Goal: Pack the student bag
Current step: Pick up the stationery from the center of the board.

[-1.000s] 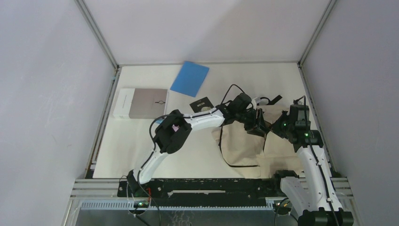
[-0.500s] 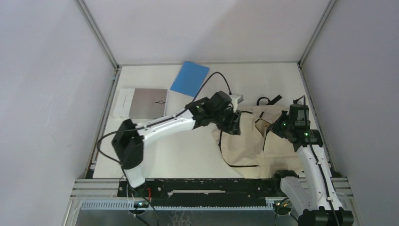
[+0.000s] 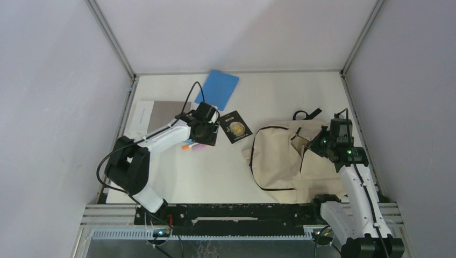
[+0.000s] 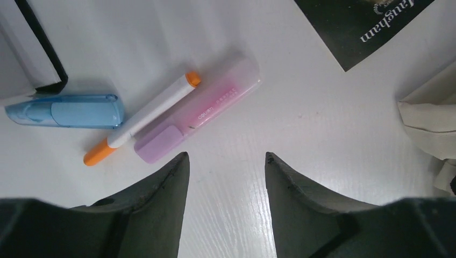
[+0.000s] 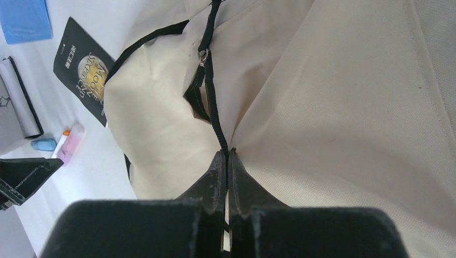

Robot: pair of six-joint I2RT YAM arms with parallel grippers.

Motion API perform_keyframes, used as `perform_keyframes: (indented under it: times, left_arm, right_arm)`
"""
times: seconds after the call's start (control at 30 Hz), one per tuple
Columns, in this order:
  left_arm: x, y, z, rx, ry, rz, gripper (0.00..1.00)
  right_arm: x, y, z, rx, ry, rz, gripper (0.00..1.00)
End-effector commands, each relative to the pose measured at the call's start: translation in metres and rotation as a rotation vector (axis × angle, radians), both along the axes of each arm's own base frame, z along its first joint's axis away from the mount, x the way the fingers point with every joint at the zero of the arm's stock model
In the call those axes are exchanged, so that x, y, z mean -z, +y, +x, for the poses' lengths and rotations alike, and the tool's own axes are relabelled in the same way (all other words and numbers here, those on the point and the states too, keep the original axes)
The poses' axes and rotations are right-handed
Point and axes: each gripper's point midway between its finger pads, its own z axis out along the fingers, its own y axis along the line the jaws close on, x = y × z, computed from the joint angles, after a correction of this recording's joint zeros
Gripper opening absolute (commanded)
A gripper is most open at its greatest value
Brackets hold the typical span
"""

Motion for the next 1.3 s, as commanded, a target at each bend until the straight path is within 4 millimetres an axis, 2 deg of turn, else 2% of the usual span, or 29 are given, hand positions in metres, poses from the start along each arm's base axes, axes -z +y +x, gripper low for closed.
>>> perform_keyframes:
  times: [0.0,0.23,0.43,0.57,0.83,1.17,1.27]
  left_arm:
    - [-0.009,0.001,0.015,0.076,-0.103,0.054,0.58]
    - [-0.014,-0.004,0.018,0.219,-0.177,0.051,0.61]
    - [-0.003,-0.003,0.018,0.292,-0.124,0.104,0.61]
    - [0.003,-0.015,0.015,0.365,-0.08,0.068,0.59]
    - [0.016,-0.002,0.026,0.341,-0.074,0.133,0.59]
    - [0.016,-0.001,0.035,0.333,-0.088,0.16,0.59]
    - [0.022,-0.003,0.038,0.335,-0.083,0.161,0.59]
  right_arm:
    - [-0.03,0.003,0.018,-0.021,-0.121,-0.001,0.0]
    - [-0.028,0.005,0.021,-0.026,-0.124,0.009,0.0]
    - [-0.028,0.005,0.022,-0.027,-0.125,0.015,0.0]
    - [-0.028,0.004,0.021,-0.026,-0.127,0.006,0.0]
    - [-0.025,-0.001,0.02,-0.016,-0.115,-0.015,0.0]
    - [-0.027,0.003,0.024,-0.014,-0.122,0.016,0.0]
    - [-0.025,0.003,0.022,-0.014,-0.114,0.011,0.0]
